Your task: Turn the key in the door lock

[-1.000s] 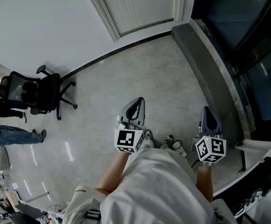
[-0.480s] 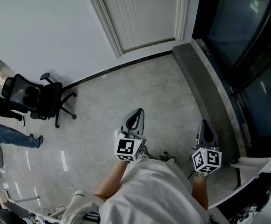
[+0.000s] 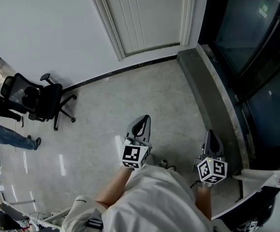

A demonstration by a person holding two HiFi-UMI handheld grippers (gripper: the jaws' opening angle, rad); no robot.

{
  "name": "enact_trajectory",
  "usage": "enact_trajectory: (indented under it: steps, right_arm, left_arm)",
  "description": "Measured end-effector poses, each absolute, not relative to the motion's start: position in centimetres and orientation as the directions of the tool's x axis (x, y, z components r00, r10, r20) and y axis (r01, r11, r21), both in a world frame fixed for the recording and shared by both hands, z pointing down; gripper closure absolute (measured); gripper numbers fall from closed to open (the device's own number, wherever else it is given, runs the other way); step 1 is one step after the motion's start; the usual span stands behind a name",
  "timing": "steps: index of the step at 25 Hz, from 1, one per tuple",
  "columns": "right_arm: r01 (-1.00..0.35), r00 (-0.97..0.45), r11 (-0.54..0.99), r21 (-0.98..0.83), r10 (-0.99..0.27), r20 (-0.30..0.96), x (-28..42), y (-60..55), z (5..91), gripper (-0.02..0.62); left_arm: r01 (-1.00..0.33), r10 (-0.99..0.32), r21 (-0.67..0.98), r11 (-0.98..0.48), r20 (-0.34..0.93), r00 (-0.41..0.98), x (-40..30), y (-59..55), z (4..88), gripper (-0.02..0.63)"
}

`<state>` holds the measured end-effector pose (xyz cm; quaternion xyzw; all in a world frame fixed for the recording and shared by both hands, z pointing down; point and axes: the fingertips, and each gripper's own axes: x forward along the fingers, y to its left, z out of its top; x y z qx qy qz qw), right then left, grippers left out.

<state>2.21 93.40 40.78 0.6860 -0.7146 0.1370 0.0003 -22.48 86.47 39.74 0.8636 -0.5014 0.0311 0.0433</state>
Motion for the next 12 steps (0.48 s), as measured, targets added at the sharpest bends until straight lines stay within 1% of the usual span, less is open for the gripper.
enact_trajectory:
  steps: [5, 12]
  right_arm:
    - [-0.981, -0.060, 0.019, -0.192, -0.975, 0.212, 3.1, 91.1, 41.3, 0.597]
    - [-0.986, -0.062, 0.024, -0.163, -0.970, 0.237, 2.1, 85.7, 42.0, 0.597]
  left_arm:
    - [-0.867, -0.861, 0.048, -0.496, 0.097, 0.499, -21.4, 84.1, 40.0, 0.600]
    - [-0.875, -0.869, 0.089, -0.477, 0.098, 0.484, -22.4, 78.1, 41.3, 0.600]
